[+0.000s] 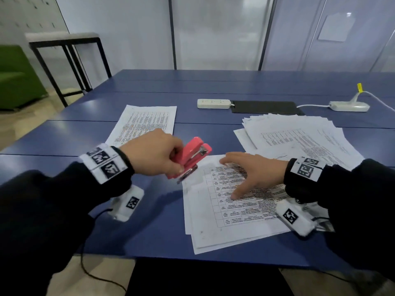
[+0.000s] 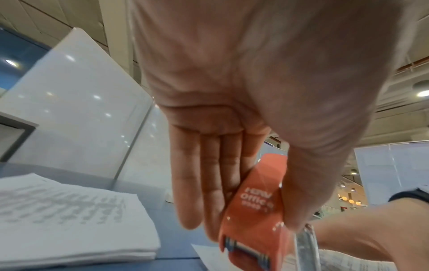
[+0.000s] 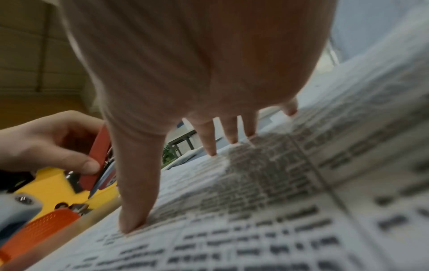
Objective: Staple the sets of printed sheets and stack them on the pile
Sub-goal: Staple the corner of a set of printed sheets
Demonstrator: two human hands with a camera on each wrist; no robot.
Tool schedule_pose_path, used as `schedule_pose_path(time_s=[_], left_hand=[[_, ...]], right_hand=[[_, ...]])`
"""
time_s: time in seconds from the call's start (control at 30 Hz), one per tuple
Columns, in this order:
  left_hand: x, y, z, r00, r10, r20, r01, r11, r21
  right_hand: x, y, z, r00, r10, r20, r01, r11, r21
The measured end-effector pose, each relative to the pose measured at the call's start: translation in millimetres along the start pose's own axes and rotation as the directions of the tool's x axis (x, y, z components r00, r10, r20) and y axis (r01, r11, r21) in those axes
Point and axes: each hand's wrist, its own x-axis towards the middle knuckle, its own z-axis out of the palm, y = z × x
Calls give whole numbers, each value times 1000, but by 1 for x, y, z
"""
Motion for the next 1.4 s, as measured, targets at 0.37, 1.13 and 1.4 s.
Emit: schedule_pose_path(time_s=[0.37,1.13,1.4], left_hand=[[43,50,33,988,85,127,-101,987,123],[40,39,37,976,194,94,-205,970,127],[47,42,34,972,121,203,-156,973,169]], right_hand=[[-2,28,13,999,-23,23,16,959,284],[2,33,16,998,-53,17,47,964,263],[4,36,17,998,-44,37,34,973,228]])
